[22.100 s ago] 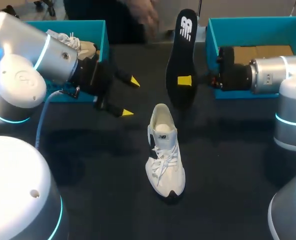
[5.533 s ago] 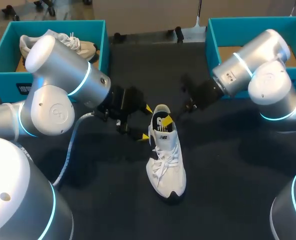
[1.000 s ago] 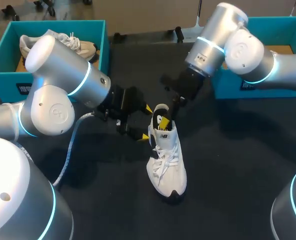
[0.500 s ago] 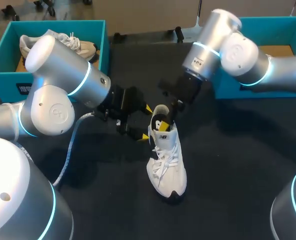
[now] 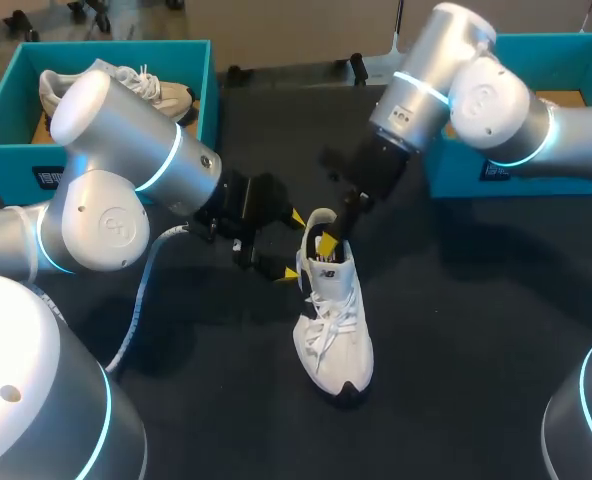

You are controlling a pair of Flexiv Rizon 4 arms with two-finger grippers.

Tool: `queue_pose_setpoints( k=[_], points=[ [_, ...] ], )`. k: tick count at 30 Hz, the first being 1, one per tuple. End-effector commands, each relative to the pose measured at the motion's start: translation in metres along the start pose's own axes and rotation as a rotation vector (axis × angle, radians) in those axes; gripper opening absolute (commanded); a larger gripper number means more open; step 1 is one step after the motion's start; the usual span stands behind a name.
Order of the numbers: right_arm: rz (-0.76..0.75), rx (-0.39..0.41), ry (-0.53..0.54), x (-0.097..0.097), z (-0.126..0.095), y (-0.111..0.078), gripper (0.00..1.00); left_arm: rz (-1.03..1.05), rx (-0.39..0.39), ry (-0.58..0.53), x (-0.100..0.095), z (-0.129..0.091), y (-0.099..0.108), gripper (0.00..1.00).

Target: Take the shoe out of the shoebox, open the shoe tongue, remove and reinsert the insole, then place the shoe into the shoebox

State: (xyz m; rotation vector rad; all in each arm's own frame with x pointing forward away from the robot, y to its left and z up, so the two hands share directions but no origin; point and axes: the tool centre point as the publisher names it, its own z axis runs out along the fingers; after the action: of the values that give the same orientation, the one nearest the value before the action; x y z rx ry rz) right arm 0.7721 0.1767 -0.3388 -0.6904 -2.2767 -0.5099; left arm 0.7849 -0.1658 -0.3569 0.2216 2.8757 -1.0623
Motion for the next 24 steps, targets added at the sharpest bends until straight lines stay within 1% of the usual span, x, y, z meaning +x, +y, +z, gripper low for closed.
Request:
queue_pose_setpoints(
  k=[1,7,10,12,13,15,20,24],
  points=[
    [-0.01,-0.001,-0.032,0.006,-0.009,0.002,0.35,0.0,-0.002,0.0,0.0,0.0,0.0,1.0],
    [-0.048,0.009,-0.049,0.003,-0.017,0.013,0.35,0.0,-0.002,0.0,0.0,0.0,0.0,1.0],
    [-0.066,0.009,-0.056,0.004,-0.022,0.019,0.31,0.0,-0.002,0.0,0.0,0.0,0.0,1.0],
    [-0.074,0.013,-0.057,0.002,-0.022,0.022,0.22,0.0,-0.002,0.0,0.0,0.0,0.0,1.0],
    [-0.077,0.014,-0.058,0.001,-0.022,0.024,0.19,0.0,-0.002,0.0,0.0,0.0,0.0,1.0],
    [-0.076,0.027,-0.05,-0.003,-0.021,0.026,0.0,0.0,-0.002,0.0,0.0,0.0,0.0,1.0],
    [-0.085,0.031,-0.039,-0.01,-0.017,0.028,0.0,0.0,-0.002,0.0,0.0,0.0,0.0,1.0],
    [-0.091,0.031,-0.035,-0.011,-0.015,0.03,0.0,0.0,-0.002,0.0,0.0,0.0,0.0,1.0]
  ],
)
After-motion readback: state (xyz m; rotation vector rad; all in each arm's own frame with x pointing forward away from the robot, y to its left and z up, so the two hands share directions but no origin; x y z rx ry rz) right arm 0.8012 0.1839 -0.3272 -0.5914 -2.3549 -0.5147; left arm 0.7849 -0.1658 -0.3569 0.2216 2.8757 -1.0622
